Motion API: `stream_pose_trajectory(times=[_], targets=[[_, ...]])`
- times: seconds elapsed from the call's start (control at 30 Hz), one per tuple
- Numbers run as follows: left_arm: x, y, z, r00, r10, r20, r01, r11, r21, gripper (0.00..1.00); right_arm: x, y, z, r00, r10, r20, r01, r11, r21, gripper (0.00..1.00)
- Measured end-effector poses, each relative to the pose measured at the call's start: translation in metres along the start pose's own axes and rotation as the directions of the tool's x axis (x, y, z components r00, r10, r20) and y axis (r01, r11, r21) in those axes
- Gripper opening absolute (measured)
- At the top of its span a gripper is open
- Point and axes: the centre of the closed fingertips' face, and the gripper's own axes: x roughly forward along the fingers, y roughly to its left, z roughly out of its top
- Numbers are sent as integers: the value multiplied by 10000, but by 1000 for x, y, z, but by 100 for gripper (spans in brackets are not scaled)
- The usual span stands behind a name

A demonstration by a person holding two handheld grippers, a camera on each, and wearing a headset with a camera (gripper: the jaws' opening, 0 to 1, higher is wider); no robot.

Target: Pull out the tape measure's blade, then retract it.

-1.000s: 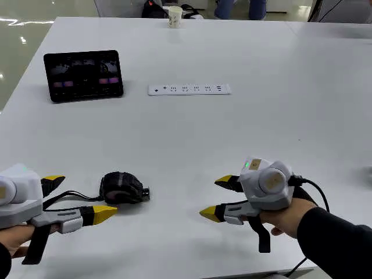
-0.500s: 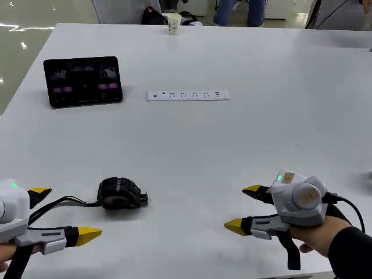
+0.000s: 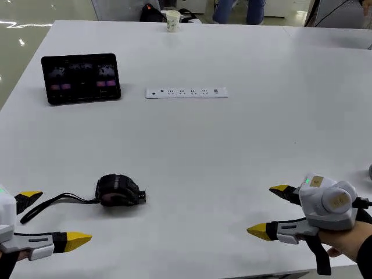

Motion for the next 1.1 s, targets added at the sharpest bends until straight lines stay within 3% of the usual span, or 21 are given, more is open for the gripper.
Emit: stream_pose_trajectory(times=[0.03,0.2,0.43,0.83,1.1], targets=[[-3,1,-1,9999,-20,-142,19,10000,-76,99,-3,-1,0,10000,-14,50,14,10000,53,75],[-16,5,7,10000,-36,17,36,10000,11,99,-13,-8,-10,9998,-186,-45,187,9995,254,82],[-25,12,5,9999,-139,-95,139,9999,-72,99,-22,-10,-23,9992,-261,-314,269,9994,225,88],[-22,12,1,9994,-202,-288,198,9997,-159,99,-32,-16,-17,9996,-272,-98,274,9995,153,99],[-20,9,1,9988,-241,-418,228,9993,-307,99,-33,-14,-20,9996,-225,-143,230,9990,370,99]])
